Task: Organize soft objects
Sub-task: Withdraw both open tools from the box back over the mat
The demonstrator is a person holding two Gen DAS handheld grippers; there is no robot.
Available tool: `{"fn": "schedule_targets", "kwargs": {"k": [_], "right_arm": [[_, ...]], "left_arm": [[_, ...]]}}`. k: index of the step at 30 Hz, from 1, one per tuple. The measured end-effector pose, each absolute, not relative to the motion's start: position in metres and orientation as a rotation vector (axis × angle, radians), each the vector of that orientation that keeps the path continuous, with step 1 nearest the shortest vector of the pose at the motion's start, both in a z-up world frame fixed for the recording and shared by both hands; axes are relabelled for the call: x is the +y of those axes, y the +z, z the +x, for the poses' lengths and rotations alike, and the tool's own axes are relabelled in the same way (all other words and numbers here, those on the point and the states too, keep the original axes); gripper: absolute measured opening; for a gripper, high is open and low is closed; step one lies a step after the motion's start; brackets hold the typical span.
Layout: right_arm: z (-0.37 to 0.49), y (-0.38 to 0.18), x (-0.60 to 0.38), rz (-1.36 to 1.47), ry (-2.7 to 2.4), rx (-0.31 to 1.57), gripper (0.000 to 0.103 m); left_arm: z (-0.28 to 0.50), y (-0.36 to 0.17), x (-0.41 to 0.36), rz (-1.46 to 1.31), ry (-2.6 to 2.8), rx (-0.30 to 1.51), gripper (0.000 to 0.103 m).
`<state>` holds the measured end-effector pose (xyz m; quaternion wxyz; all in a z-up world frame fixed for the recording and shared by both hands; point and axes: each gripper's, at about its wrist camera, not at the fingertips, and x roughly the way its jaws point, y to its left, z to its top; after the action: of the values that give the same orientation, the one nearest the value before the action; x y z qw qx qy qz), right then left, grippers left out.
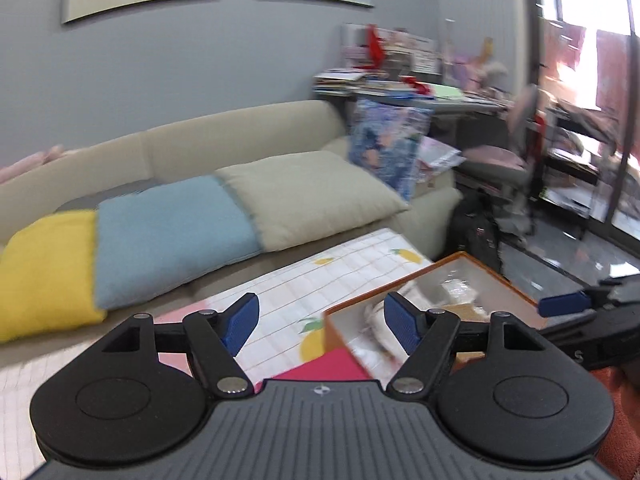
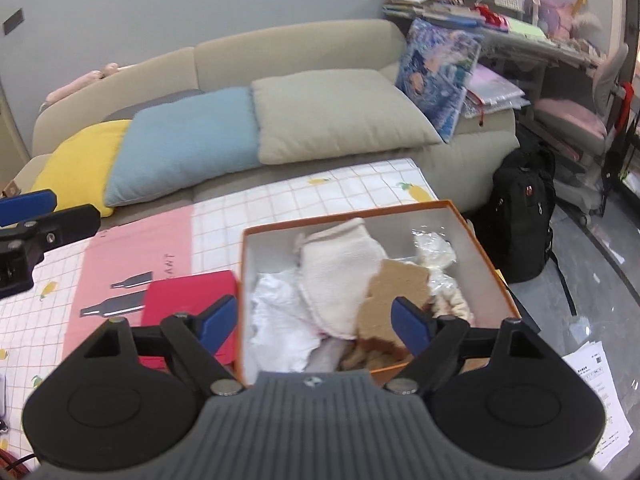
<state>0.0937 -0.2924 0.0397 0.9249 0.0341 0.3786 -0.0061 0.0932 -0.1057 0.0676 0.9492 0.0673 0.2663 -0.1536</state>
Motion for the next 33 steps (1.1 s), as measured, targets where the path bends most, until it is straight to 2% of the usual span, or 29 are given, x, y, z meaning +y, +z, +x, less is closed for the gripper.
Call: {"fn": "schedule_targets", "kwargs": {"k": [2, 10, 18, 33], "right_arm": [[0.082, 0.04, -0.28, 0.065, -0.012, 0.755, 0.083], [0.047, 0.033, -0.246, 0.025, -0.003, 0.693, 0.083], [0.046, 0.002, -0.231, -0.025, -0.026, 0.751, 0.084], [0.052, -0.015, -0.223, -0.037, -0.013, 0.793, 0.085]], "left_arm": [[0.086, 0.063, -0.099, 0.143, -0.268, 0.552, 0.089], [0.067, 0.034, -0.075, 0.071, -0.137, 0.59, 0.089], [0.061, -0.004, -0.063, 0.069, -0.092, 0.747, 0.09], [0.056, -0.018, -0.055, 0.053, -0.069, 0.82, 0.09]]}}
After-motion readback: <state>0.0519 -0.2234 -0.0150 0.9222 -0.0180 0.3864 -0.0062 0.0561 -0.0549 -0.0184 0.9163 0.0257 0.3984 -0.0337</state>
